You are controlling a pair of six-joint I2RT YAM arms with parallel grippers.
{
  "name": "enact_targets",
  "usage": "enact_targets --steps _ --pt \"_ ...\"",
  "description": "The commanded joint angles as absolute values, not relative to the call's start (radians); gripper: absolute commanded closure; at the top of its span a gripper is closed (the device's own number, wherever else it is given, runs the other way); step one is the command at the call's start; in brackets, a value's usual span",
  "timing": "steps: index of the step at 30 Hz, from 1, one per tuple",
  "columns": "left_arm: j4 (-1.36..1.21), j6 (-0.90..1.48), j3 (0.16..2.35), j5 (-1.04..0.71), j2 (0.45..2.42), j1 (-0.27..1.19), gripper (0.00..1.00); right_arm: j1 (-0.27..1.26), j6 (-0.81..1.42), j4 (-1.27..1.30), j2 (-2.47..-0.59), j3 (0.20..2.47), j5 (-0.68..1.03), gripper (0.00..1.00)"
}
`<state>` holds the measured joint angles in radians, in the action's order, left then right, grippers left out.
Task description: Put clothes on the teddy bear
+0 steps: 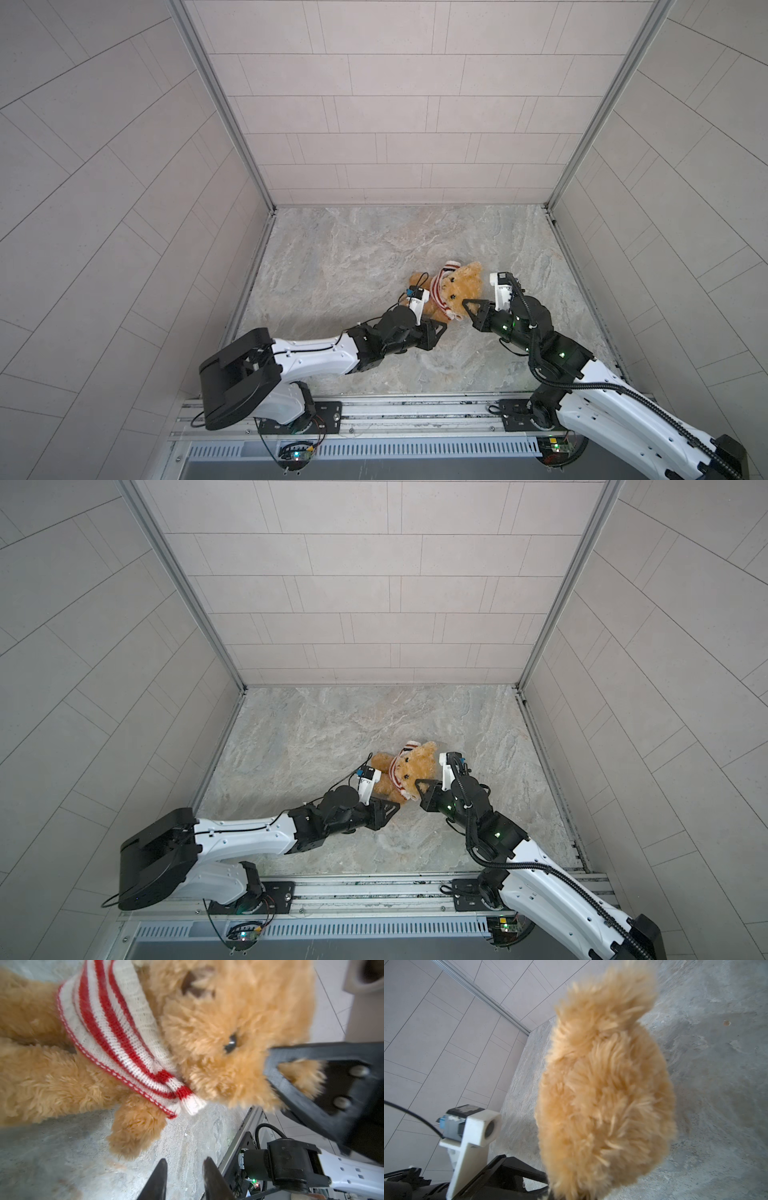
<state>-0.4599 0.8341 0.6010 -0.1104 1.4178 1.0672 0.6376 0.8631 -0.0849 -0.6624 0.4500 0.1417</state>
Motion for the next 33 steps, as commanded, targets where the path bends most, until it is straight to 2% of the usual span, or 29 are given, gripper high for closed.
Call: enact_targets --steps 1,4,12,16,24,33 --pt "-0.523 0.877 0.660 -0.107 1.465 1.060 0.69 0.669 0.892 -0.021 -0.644 0.460 0.078 1.00" --pt "-0.530 0.908 0.666 -0.090 1.495 1.045 0.74 0.684 0.892 -0.023 -0.640 0.463 0.064 1.00" --pt "-0.528 0.954 0.655 -0.064 1.538 1.016 0.78 0.707 0.894 -0.023 -0.635 0.468 0.039 1.00" --pt "-0.551 0.961 0.656 -0.073 1.557 1.015 0.77 0.719 0.897 -0.015 -0.643 0.470 0.029 1.00" --pt "-0.550 0.968 0.693 -0.060 1.585 1.014 0.66 0.747 0.898 -0.005 -0.653 0.478 0.006 1.00" --pt "-0.601 1.022 0.723 -0.031 1.636 0.988 0.68 0.772 0.901 0.000 -0.652 0.478 -0.006 1.00"
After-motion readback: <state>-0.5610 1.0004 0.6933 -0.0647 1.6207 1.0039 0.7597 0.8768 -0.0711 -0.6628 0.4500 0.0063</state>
